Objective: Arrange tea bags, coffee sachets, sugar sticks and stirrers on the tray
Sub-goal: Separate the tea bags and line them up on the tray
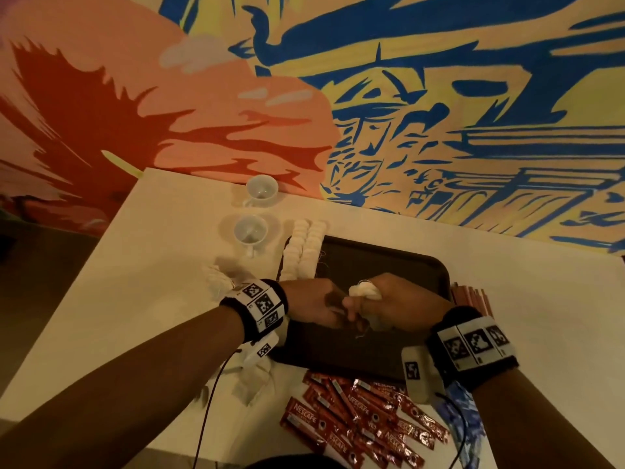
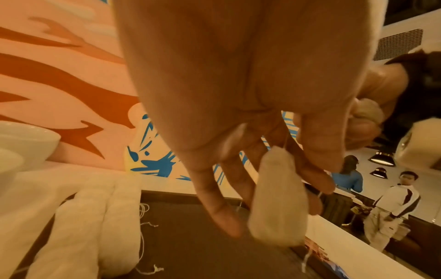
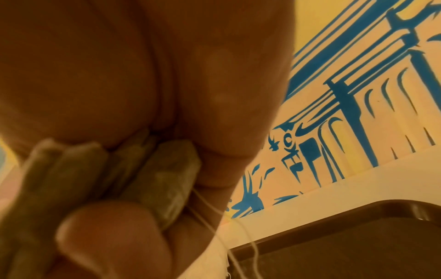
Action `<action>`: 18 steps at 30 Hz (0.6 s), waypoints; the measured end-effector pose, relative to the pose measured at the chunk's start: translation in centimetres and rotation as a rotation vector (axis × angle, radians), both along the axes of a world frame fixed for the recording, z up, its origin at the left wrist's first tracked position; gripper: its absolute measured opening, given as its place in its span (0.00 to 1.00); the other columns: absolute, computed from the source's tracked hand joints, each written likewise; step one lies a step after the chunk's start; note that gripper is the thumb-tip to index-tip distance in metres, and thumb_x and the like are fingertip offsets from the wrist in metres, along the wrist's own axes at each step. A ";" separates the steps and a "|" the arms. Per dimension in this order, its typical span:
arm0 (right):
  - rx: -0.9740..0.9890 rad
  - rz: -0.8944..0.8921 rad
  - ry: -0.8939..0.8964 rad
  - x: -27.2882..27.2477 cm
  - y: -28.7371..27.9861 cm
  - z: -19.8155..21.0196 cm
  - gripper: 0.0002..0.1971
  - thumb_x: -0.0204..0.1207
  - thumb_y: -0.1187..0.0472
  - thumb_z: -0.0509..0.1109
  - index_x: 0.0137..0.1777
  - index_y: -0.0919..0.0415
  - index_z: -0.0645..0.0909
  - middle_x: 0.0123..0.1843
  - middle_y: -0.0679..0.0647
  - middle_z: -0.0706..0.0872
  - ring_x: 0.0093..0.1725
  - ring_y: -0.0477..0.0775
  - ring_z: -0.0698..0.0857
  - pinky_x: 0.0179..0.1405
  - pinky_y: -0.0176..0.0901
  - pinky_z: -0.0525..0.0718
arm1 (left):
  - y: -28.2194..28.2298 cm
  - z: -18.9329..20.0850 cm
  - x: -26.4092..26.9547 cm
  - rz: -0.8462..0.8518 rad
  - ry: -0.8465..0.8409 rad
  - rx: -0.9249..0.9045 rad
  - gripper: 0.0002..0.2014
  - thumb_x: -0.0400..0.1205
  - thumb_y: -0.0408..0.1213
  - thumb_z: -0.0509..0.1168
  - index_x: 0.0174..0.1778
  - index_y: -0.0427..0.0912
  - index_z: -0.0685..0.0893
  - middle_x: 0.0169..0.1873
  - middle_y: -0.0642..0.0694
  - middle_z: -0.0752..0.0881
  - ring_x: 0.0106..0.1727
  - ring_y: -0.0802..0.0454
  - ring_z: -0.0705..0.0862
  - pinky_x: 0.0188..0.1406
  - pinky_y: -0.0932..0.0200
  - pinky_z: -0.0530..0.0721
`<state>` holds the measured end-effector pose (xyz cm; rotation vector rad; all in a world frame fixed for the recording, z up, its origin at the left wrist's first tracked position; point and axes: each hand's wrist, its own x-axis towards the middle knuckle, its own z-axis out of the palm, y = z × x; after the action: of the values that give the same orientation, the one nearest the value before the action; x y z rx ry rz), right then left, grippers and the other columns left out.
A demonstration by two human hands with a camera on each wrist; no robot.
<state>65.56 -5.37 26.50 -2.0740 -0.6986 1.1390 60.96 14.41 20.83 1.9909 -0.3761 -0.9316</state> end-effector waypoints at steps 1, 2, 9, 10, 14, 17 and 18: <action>0.018 -0.005 -0.017 0.1 0.1 0.2 0.17 0.85 0.46 0.66 0.46 0.58 0.89 0.40 0.55 0.91 0.37 0.47 0.89 0.36 0.34 0.84 | 0.2 -0.1 -0.3 0.005 -0.016 0.000 0.08 0.85 0.41 0.68 0.55 0.44 0.88 0.46 0.48 0.89 0.47 0.51 0.86 0.49 0.58 0.81; 0.035 -0.006 -0.033 0.2 0.1 0.3 0.17 0.86 0.46 0.66 0.46 0.58 0.89 0.40 0.55 0.91 0.37 0.50 0.89 0.36 0.36 0.85 | 0.3 -0.2 -0.5 0.016 -0.039 0.005 0.09 0.87 0.43 0.66 0.58 0.45 0.88 0.48 0.51 0.89 0.49 0.55 0.86 0.52 0.60 0.81; 0.011 -0.142 -0.035 0.7 -0.7 -0.2 0.18 0.85 0.45 0.65 0.47 0.58 0.88 0.38 0.54 0.91 0.34 0.52 0.87 0.25 0.36 0.82 | 1.8 -0.4 -1.4 0.223 0.047 -0.181 0.12 0.89 0.44 0.62 0.61 0.43 0.87 0.50 0.50 0.91 0.53 0.54 0.90 0.50 0.64 0.85; -0.006 -0.167 -0.039 0.8 -0.9 -0.5 0.18 0.85 0.44 0.65 0.48 0.58 0.87 0.38 0.53 0.91 0.34 0.50 0.87 0.25 0.36 0.82 | 1.9 -0.3 -1.5 0.281 0.054 -0.205 0.14 0.88 0.44 0.63 0.61 0.39 0.87 0.47 0.49 0.92 0.49 0.54 0.90 0.46 0.65 0.85; -0.070 -0.205 -0.039 1.3 -2.5 -1.4 0.15 0.83 0.44 0.68 0.50 0.56 0.86 0.40 0.53 0.91 0.34 0.47 0.88 0.29 0.40 0.85 | 2.7 -0.4 -1.9 0.424 0.004 -0.163 0.15 0.86 0.49 0.66 0.47 0.40 0.88 0.35 0.47 0.90 0.38 0.49 0.87 0.42 0.51 0.85; -0.105 -0.208 -0.048 1.4 -3.9 -1.9 0.13 0.82 0.45 0.70 0.48 0.55 0.84 0.38 0.52 0.91 0.34 0.49 0.89 0.32 0.41 0.86 | 3.8 -1.0 -2.0 0.494 -0.081 -0.107 0.24 0.81 0.58 0.70 0.38 0.36 0.87 0.28 0.47 0.80 0.32 0.52 0.77 0.37 0.57 0.75; -0.105 -0.231 -0.036 1.4 -4.4 -2.1 0.13 0.82 0.46 0.71 0.48 0.56 0.84 0.37 0.52 0.90 0.33 0.48 0.88 0.31 0.40 0.86 | 4.1 -1.1 -2.1 0.520 -0.103 -0.101 0.28 0.78 0.61 0.71 0.39 0.34 0.87 0.29 0.46 0.77 0.33 0.52 0.74 0.37 0.56 0.72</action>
<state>66.98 -9.73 24.37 -2.2022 -0.4093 1.0287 58.90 18.55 19.71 1.9121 0.0445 -0.4732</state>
